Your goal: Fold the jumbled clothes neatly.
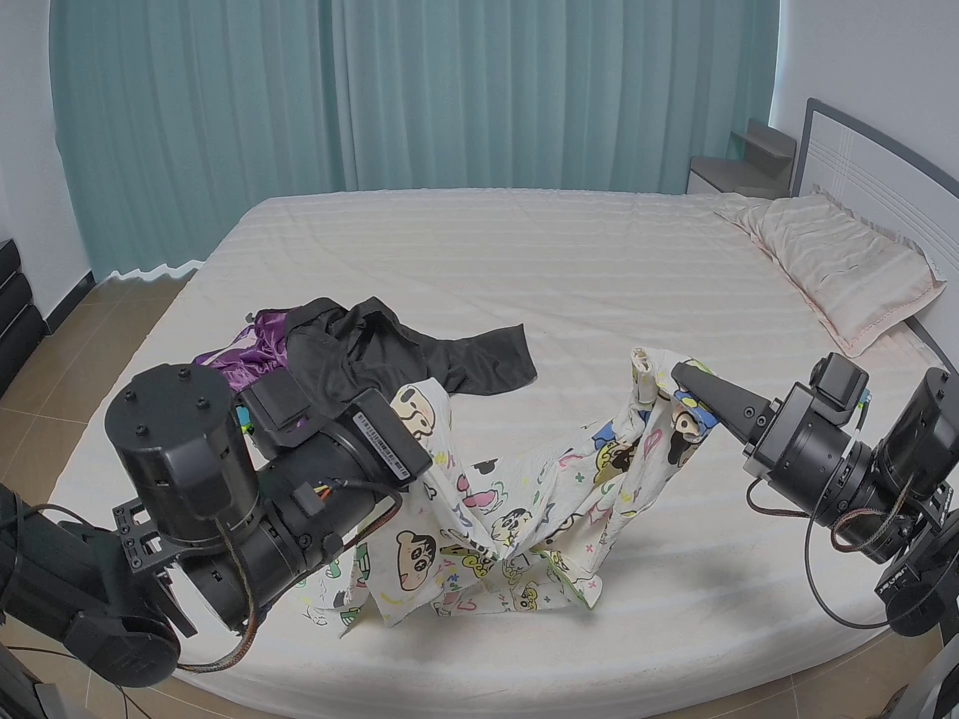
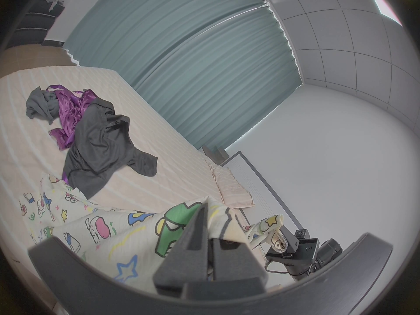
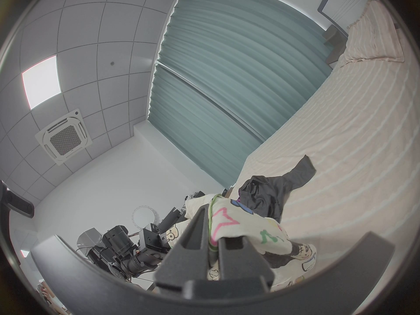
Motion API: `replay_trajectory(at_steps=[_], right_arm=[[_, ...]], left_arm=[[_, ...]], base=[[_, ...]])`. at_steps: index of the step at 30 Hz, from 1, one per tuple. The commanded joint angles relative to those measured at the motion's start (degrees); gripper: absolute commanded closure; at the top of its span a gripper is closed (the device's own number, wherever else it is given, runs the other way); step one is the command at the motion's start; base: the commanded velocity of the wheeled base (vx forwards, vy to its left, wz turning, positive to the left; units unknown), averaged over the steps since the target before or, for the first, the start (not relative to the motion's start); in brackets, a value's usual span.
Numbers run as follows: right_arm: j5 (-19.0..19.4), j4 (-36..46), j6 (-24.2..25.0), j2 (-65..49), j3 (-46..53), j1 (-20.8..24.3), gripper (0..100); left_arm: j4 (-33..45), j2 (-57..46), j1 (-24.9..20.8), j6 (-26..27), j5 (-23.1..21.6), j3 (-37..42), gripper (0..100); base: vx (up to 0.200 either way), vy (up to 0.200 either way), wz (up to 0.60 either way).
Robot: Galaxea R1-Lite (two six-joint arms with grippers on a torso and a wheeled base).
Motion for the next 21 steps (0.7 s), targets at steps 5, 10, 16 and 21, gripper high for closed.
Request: replay_trajectory(at_steps=[5, 10, 16, 21], right_arm=[[-0.06, -1.17, 0.02, -0.38, 0.07, -0.34, 100], [-0.06, -1.44, 0.02, -0.30, 0.07, -0.34, 100], [-0.06, -1.53, 0.02, -0.47, 0.07, -0.34, 100], [-0.41, -1.53, -0.07, -0.47, 0.07, -0.42, 100]], left_arm=[[-0.02, -0.07, 0.01, -0.05, 0.05, 0.00, 100], [-0.02, -0.07, 0.01, -0.05, 0.05, 0.00, 100], [-0.02, -0.07, 0.01, -0.05, 0.05, -0.08, 100], [-0.02, -0.07, 0.01, -0.05, 0.05, 0.00, 100]], base=[[0.000, -0.200, 0.00], [0.000, -0.200, 0.00], [0.000, -0.200, 0.00], [0.000, -0.200, 0.00]])
